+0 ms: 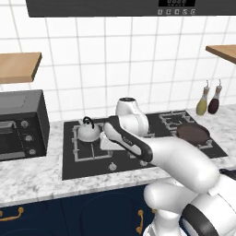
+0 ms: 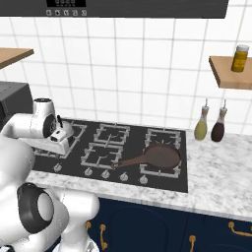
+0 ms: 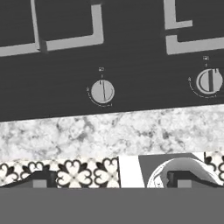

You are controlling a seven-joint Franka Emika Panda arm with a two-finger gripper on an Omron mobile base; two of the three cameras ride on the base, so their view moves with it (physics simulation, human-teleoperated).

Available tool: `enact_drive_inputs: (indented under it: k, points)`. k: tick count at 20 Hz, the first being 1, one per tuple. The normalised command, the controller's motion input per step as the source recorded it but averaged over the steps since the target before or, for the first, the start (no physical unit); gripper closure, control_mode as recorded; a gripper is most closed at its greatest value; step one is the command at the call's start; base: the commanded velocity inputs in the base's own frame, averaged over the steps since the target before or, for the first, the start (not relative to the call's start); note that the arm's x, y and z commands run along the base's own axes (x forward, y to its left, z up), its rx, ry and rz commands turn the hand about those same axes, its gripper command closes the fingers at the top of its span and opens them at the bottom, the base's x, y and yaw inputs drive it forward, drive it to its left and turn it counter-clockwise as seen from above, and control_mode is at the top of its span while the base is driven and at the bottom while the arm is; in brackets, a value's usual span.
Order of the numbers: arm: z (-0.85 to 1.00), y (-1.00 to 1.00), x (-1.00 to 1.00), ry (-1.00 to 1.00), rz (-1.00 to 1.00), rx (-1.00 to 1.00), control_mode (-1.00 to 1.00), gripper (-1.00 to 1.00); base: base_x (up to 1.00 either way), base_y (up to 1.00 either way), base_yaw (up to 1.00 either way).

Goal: Pick the kettle from the counter and place it on a stove burner. Then turn the burner on.

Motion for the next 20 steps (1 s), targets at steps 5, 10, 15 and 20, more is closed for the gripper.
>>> enact_drive_inputs:
  k: [5, 10, 15, 20]
  points:
    - [-0.28, 0.00, 0.11, 0.04, -0.01, -0.11, -1.00, -1.00, 0.00, 0.00, 0.00]
    - [-0.41, 0.00, 0.25, -0.01, 0.00, -0.02, -1.00, -1.00, 0.00, 0.00, 0.00]
    - [-0.44, 0.02, 0.15, -0.03, 0.00, 0.00, -1.00, -1.00, 0.00, 0.00, 0.00]
    - [-0.38, 0.10, 0.12, 0.00, 0.00, 0.00, -1.00, -1.00, 0.00, 0.00, 0.00]
